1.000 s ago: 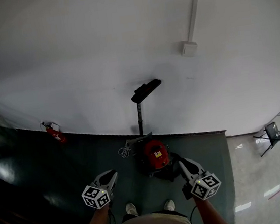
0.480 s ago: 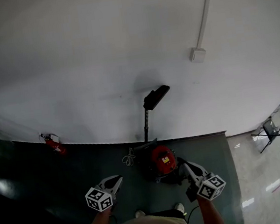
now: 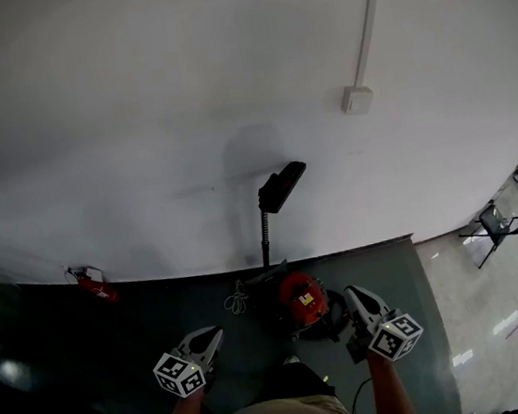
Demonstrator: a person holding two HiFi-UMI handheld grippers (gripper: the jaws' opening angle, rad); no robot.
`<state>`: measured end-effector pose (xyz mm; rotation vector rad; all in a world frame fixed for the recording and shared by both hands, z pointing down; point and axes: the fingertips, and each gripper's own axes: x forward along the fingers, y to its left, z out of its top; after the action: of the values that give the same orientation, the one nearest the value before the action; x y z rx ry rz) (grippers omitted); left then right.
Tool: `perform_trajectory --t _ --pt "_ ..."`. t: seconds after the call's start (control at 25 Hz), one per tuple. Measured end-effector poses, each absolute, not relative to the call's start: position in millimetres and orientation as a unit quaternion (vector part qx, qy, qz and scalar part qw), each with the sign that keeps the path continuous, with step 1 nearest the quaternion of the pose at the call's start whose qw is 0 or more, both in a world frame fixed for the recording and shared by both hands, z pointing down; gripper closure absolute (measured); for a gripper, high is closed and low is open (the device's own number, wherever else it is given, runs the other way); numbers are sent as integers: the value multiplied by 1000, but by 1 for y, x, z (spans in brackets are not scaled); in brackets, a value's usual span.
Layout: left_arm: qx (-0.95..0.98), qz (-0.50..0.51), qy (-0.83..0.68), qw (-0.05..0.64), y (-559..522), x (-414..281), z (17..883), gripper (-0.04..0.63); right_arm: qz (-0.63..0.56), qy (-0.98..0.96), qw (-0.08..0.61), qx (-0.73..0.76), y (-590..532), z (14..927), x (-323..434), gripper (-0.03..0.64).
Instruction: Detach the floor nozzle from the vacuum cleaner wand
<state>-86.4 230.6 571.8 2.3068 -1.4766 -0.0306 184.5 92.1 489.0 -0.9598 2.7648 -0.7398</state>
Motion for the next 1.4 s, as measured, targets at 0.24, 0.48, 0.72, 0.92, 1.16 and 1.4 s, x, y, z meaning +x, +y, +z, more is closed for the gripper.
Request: perform_trajectory --t 0.24,0.48,0.72,0.92,1.16,1.4 --pt "816 -16 -536 216 197 -95 562 588 -271 910 42 -312 52 509 181 604" --pt "801 -12 -558 217 148 -112 552 588 -275 914 21 -298 8 514 180 604" --pt "806 15 -552 213 102 -108 569 588 -281 915 22 -288 -24 526 175 604" --pt "814 23 -538 217 68 -112 571 588 -289 911 20 -293 -36 525 170 604" --pt "832 30 -509 217 3 -134 579 588 -303 894 27 -329 -69 534 164 604" --pt "863 43 -450 224 -67 -147 580 588 -288 881 36 -374 -110 520 137 604"
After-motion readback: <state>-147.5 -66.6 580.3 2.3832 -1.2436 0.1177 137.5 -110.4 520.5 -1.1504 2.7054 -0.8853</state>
